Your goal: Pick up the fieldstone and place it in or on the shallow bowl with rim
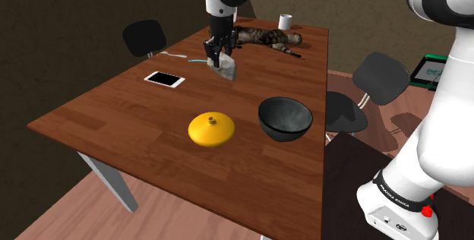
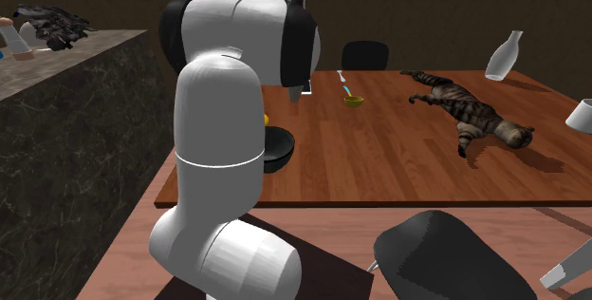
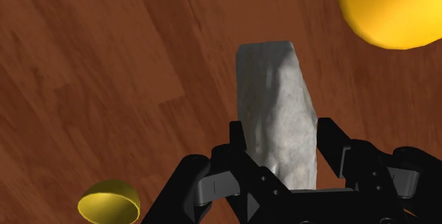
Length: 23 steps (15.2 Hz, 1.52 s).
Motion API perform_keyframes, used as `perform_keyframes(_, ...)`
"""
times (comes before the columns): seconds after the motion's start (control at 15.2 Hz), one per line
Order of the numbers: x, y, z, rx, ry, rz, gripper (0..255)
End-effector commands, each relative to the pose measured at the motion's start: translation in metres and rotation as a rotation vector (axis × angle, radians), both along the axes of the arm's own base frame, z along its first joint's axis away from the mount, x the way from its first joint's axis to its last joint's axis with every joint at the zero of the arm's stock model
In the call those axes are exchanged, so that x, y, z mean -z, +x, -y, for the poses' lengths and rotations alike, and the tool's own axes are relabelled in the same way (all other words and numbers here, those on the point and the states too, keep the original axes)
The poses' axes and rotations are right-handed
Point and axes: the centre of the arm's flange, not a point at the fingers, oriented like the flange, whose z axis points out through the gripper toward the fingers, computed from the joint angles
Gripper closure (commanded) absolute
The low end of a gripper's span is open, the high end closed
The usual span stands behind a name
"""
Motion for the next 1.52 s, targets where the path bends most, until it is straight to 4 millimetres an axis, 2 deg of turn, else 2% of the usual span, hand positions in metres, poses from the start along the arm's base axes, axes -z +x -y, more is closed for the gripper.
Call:
perform_keyframes(0.0, -0.01, 0.001, 0.001, 0.0, 0.0, 0.0, 255)
perform_keyframes(0.53, -0.048, 0.001, 0.001, 0.0, 0.0, 0.0, 255)
perform_keyframes(1.45, -0.058, -0.182, 0.029, 0.0, 0.0, 0.0, 255)
